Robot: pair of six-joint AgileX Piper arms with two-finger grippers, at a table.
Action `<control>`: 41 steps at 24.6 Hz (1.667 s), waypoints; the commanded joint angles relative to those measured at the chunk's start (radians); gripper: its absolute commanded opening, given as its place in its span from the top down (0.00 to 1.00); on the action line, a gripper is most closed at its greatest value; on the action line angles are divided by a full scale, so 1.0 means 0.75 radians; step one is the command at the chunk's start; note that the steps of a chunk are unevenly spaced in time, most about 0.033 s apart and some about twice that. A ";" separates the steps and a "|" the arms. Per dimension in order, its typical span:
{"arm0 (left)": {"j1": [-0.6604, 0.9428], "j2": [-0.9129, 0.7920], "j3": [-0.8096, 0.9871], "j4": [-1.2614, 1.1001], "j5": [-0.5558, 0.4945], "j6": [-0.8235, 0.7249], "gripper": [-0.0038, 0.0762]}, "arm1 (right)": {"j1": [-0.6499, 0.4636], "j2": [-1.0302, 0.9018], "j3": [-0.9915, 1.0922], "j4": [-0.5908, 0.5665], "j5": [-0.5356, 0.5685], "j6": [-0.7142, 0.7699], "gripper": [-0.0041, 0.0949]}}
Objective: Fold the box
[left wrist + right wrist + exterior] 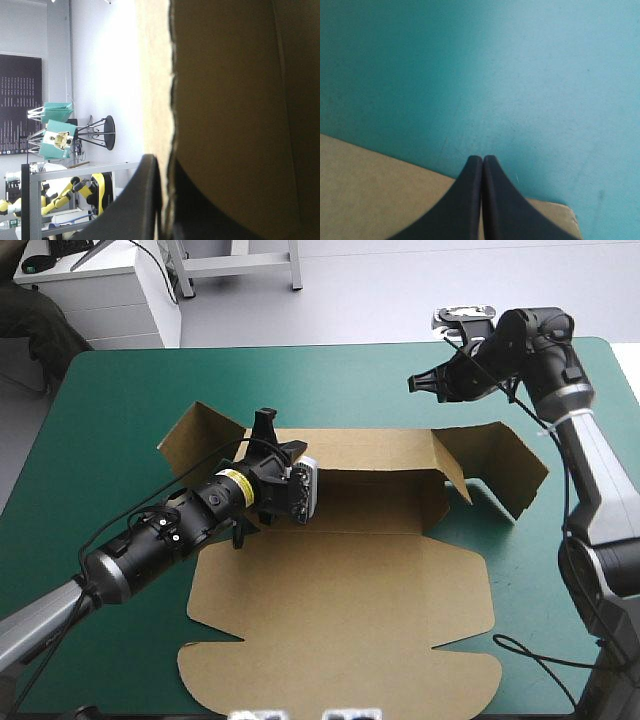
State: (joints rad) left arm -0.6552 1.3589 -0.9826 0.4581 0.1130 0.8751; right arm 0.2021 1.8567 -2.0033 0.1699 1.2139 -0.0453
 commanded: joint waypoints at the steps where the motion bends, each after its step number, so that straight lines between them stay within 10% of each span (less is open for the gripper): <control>1: 0.000 -0.040 -0.032 -0.012 0.070 -0.033 0.96 | 0.003 0.037 -0.149 0.040 0.046 0.047 0.98; 25: 0.000 -0.040 -0.032 0.034 0.131 -0.042 0.96 | 0.003 -0.188 0.285 -0.084 0.049 -0.008 0.98; 41: 0.000 -0.040 -0.051 0.120 0.161 -0.311 0.96 | -0.180 -0.303 0.497 0.112 0.049 -0.168 0.98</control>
State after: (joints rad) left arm -0.6574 1.3440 -0.9923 0.5260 0.1871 0.7308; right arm 0.0947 1.6782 -1.6183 0.2402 1.1889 -0.1428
